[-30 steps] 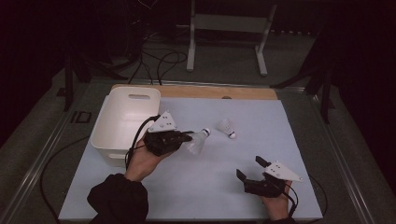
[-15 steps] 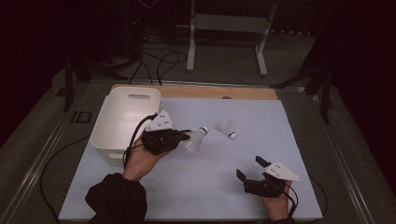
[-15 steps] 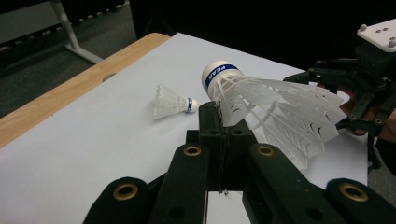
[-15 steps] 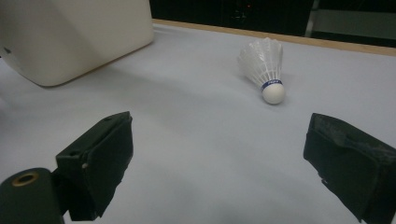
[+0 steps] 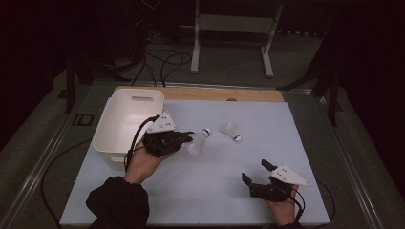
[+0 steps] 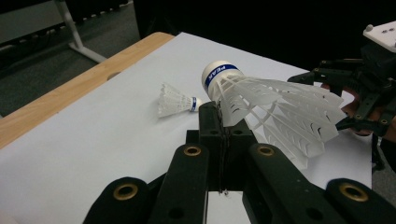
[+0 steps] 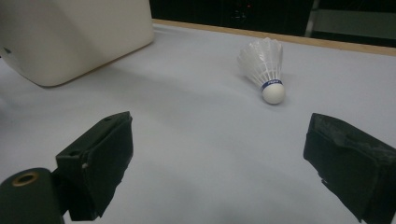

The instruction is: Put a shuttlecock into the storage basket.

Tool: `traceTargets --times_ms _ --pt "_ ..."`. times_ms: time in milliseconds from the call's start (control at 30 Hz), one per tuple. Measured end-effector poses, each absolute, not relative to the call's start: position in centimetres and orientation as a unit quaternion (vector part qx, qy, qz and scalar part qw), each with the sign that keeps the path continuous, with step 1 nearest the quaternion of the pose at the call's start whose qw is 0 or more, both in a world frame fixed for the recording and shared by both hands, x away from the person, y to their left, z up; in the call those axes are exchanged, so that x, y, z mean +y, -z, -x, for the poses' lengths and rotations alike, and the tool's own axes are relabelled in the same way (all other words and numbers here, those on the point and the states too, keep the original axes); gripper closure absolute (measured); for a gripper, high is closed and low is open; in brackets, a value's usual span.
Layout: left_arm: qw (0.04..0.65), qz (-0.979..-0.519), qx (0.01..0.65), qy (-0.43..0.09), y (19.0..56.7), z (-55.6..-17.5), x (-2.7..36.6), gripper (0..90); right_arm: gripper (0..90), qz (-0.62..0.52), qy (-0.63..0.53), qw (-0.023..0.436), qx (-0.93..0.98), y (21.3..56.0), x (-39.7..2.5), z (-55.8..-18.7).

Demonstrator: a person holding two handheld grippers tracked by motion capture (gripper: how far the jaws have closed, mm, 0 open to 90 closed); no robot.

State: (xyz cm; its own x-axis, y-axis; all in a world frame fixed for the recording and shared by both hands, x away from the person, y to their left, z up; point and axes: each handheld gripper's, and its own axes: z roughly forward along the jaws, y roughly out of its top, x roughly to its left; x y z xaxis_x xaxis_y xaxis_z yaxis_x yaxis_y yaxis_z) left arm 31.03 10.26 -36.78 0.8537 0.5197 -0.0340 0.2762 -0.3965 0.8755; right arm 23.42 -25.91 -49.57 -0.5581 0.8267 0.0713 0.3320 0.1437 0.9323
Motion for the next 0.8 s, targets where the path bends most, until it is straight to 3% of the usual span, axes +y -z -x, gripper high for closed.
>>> traceTargets --times_ms 800 --pt "0.493 -0.824 0.249 -0.129 36.63 -31.3 10.93 89.8 8.1 -0.404 -0.515 0.24 0.717 49.6 -25.88 -23.45"
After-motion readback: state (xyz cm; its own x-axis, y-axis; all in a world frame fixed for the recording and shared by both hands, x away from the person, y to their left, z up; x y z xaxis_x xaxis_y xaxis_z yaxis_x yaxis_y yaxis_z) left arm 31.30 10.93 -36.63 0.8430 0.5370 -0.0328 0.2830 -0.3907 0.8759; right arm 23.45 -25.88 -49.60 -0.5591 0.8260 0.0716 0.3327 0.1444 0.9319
